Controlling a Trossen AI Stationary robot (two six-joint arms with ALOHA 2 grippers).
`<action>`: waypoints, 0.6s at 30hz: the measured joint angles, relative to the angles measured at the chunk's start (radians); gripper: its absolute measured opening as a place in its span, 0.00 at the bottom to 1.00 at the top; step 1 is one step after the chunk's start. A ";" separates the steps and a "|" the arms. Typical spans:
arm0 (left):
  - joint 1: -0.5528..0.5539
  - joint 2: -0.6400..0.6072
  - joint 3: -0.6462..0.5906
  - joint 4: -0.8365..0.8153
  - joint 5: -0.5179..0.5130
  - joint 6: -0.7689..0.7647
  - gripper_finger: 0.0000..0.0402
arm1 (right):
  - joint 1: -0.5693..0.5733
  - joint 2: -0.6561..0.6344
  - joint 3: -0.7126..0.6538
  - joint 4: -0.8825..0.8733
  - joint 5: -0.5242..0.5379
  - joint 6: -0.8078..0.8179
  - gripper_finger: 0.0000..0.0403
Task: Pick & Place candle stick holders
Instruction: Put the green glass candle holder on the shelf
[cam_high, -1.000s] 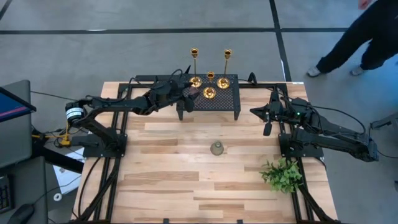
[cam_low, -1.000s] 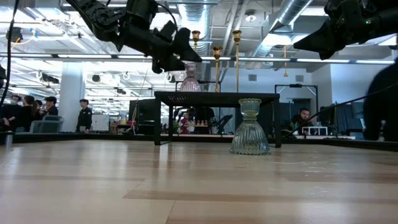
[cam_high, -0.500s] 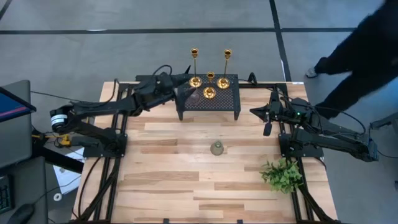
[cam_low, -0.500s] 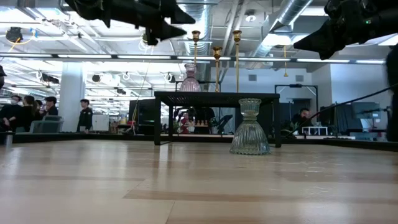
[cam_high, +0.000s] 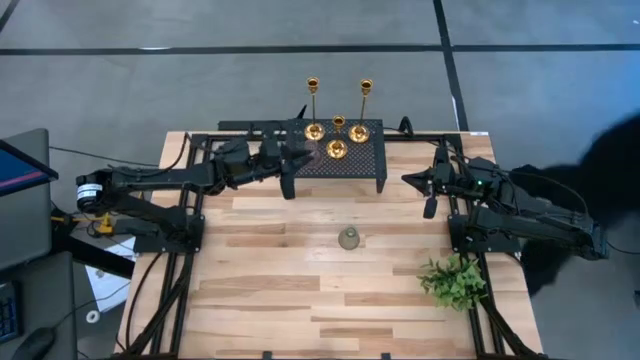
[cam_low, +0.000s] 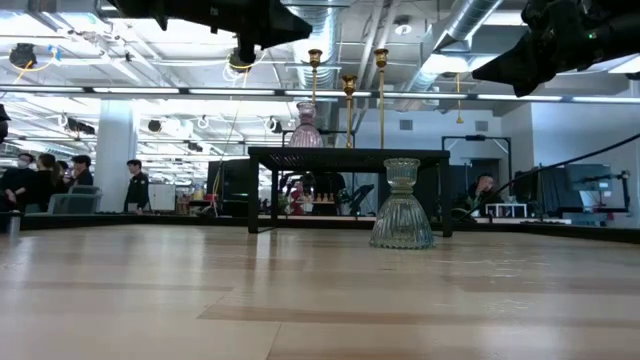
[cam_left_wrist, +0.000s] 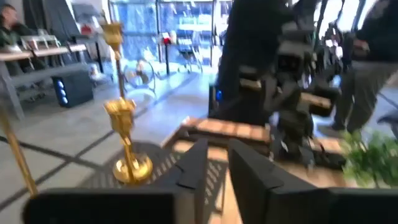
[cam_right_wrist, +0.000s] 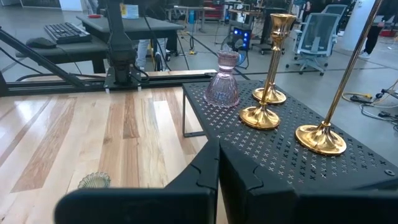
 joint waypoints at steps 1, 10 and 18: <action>-0.007 0.000 0.000 -0.022 0.000 0.000 0.13 | 0.000 0.000 0.000 -0.003 0.000 0.000 0.00; -0.111 0.000 -0.017 -0.130 -0.001 0.097 0.01 | 0.000 0.000 0.000 -0.005 0.000 0.001 0.00; -0.215 0.000 -0.168 -0.017 0.001 0.222 0.01 | 0.000 0.018 0.000 -0.026 -0.003 0.025 0.00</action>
